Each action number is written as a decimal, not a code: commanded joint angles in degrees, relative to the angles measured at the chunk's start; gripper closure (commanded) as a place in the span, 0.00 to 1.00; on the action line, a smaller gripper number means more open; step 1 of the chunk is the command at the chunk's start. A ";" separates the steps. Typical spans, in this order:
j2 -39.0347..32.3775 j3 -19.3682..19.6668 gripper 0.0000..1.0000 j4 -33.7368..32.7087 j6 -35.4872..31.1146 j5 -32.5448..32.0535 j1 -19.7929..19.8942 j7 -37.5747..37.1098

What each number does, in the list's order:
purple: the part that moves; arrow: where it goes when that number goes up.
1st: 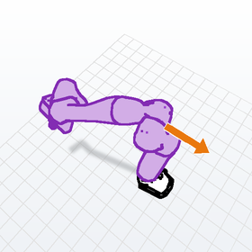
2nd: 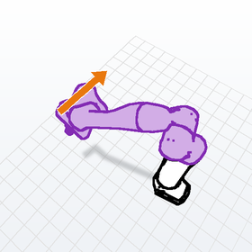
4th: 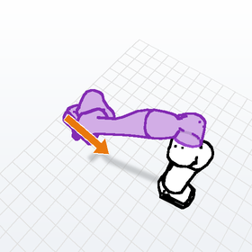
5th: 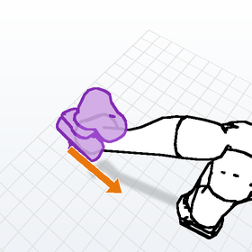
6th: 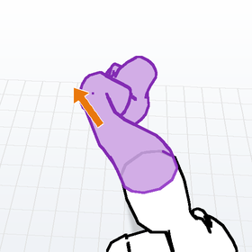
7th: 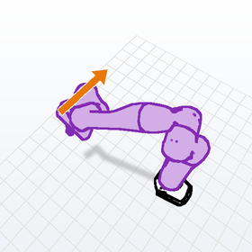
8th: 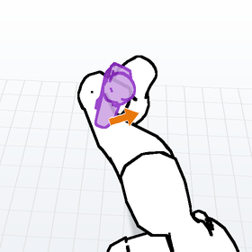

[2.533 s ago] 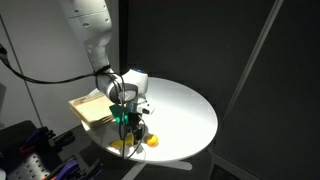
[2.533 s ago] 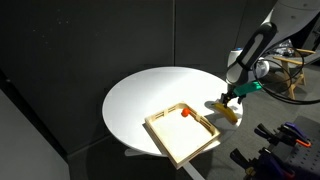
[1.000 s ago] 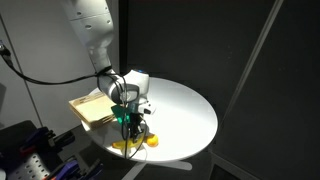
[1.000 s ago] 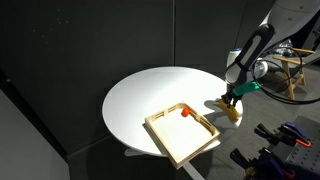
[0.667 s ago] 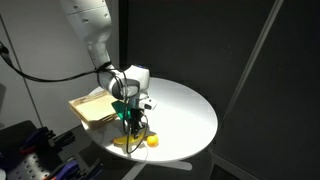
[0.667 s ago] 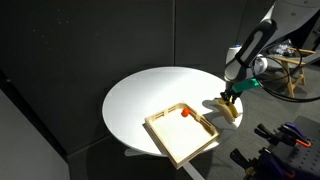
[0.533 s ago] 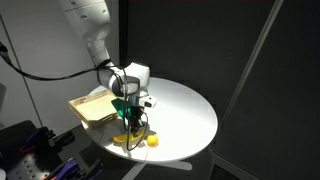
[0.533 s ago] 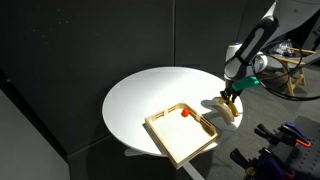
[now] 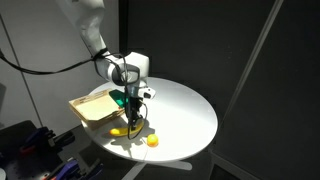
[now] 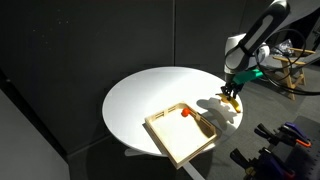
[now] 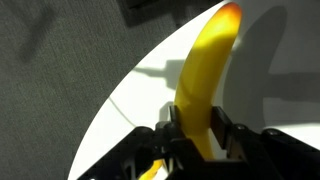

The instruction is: Put the banana in the box

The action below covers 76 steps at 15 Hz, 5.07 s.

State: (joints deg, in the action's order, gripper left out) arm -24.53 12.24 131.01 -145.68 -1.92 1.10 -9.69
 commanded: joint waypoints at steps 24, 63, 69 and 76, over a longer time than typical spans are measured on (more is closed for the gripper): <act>17.75 -7.74 0.88 7.69 11.67 -4.27 -0.69 0.21; 16.31 -12.23 0.88 6.95 6.08 -3.23 -3.70 0.18; 16.28 -13.25 0.88 6.65 6.19 -3.27 -4.55 -0.16; 15.53 -14.90 0.88 5.95 6.35 -3.65 -6.58 -0.77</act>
State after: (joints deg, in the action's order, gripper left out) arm -8.74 -2.04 138.03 -139.92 -5.36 -4.89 -9.86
